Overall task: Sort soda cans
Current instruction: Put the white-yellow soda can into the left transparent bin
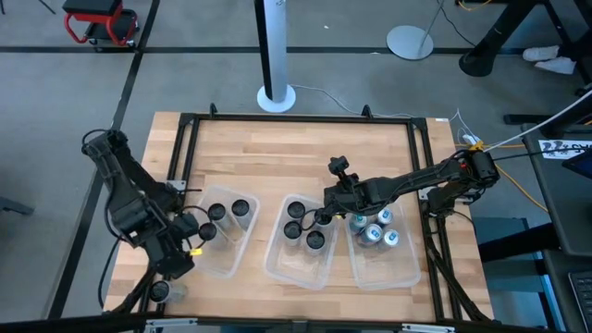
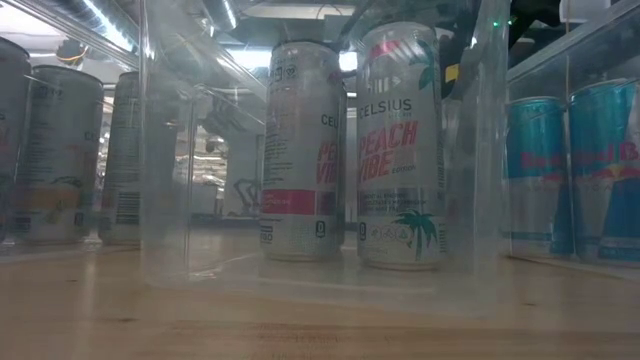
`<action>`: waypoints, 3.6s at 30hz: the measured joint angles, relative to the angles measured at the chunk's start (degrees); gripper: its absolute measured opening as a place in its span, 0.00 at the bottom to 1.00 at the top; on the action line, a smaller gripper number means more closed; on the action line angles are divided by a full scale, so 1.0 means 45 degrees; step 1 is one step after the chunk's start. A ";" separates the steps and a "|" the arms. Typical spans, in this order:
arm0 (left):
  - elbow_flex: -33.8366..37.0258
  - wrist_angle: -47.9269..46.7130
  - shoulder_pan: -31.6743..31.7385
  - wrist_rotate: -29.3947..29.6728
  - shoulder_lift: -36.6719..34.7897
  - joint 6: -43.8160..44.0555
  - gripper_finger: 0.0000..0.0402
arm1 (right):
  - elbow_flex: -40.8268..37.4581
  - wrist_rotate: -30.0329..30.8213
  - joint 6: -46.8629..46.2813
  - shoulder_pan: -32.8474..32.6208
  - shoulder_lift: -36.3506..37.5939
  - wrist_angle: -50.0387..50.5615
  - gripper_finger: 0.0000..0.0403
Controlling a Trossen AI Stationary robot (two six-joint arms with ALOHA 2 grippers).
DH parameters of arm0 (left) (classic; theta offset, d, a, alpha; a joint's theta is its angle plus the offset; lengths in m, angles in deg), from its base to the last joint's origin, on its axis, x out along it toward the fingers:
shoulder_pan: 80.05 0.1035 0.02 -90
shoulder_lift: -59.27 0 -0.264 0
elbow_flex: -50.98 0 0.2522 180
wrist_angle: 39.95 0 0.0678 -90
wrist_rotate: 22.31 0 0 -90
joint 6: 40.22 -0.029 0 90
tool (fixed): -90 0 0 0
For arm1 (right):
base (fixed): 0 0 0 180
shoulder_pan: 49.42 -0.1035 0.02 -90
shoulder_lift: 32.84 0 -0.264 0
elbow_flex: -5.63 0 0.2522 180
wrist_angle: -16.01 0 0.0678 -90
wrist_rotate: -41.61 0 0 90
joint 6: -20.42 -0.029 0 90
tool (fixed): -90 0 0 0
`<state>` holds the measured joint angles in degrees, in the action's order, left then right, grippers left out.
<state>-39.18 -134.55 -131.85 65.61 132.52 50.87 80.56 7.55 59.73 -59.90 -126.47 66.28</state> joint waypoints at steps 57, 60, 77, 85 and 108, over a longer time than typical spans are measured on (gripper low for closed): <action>-0.0350 0.2835 -0.4860 0.0859 0.3043 0.0416 0.99 | 0.0013 0.0003 -0.0018 0.0000 -0.0165 -0.0317 0.90; -0.0350 0.2794 -0.4965 0.0911 0.3291 0.0433 0.99 | 0.0024 -0.0001 -0.0028 0.0005 -0.0211 -0.0459 0.90; -0.0345 0.2867 -0.4961 0.0965 0.4902 0.0443 0.99 | 0.0019 -0.0139 -0.0010 0.0000 -0.0253 -0.0597 0.90; -0.0301 0.2889 -0.4956 0.1020 0.4935 0.0606 0.99 | 0.0015 -0.0151 -0.0010 0.0000 -0.0257 -0.0597 0.90; -0.0170 0.2955 -0.4873 0.1514 0.4935 0.0763 0.99 | 0.0005 -0.0160 -0.0010 0.0000 -0.0262 -0.0602 0.90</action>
<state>-39.94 -121.25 -153.78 72.42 154.73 54.30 80.58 6.83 59.69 -59.90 -127.65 63.57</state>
